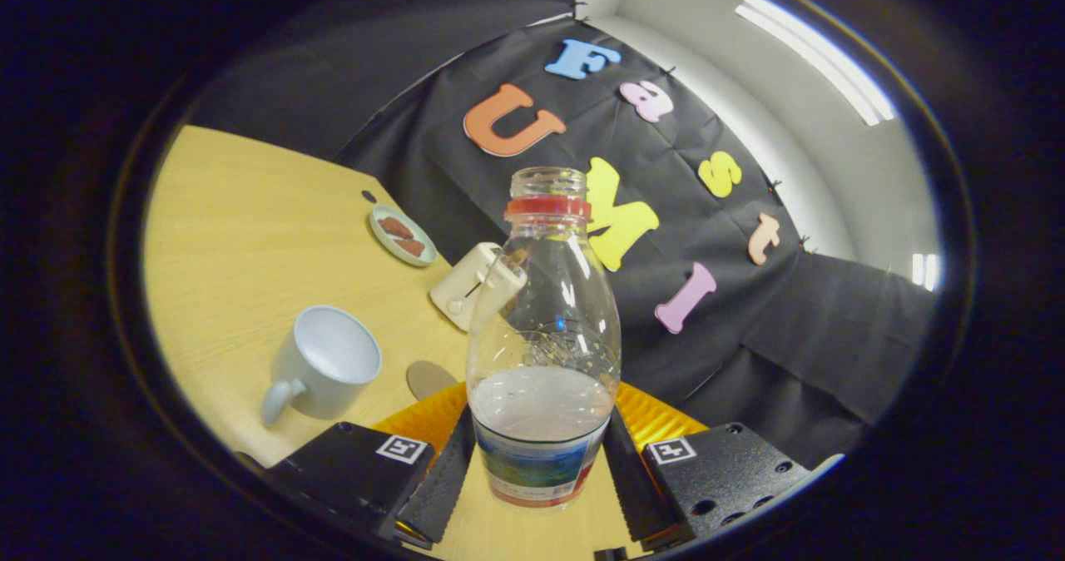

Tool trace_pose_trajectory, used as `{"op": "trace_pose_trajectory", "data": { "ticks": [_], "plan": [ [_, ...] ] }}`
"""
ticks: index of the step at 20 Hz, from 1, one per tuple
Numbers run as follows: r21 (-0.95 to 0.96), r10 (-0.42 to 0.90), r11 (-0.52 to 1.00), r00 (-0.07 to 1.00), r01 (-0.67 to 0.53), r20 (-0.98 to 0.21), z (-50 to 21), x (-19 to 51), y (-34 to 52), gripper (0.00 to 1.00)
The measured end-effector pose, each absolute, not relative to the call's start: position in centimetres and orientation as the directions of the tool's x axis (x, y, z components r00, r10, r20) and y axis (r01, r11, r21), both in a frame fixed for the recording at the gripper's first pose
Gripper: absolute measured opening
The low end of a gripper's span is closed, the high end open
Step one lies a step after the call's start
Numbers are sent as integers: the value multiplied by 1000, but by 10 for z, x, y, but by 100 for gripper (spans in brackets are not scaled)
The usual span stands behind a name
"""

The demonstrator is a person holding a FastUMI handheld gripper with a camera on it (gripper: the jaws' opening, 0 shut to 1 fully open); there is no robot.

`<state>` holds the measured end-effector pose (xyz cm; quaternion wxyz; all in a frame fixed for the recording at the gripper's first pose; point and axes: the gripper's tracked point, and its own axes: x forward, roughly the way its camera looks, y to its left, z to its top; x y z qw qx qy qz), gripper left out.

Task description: Take the bottle from table, then pour the juice into the cup, finally place the bottle on the coaster

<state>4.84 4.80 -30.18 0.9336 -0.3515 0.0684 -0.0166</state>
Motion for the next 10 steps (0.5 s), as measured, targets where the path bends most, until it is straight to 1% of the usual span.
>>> {"op": "trace_pose_trajectory", "data": {
  "ticks": [2,5,7,10],
  "plan": [
    [-567,-53,824,991,-24,-119,-302,49,52,81],
    [-369,-4,928,992,-42,-122,-291,51,59,82],
    [-232,38,970,990,-69,-134,-279,60,65,81],
    [-135,63,987,987,-83,-149,-270,67,56,82]
  ]
}}
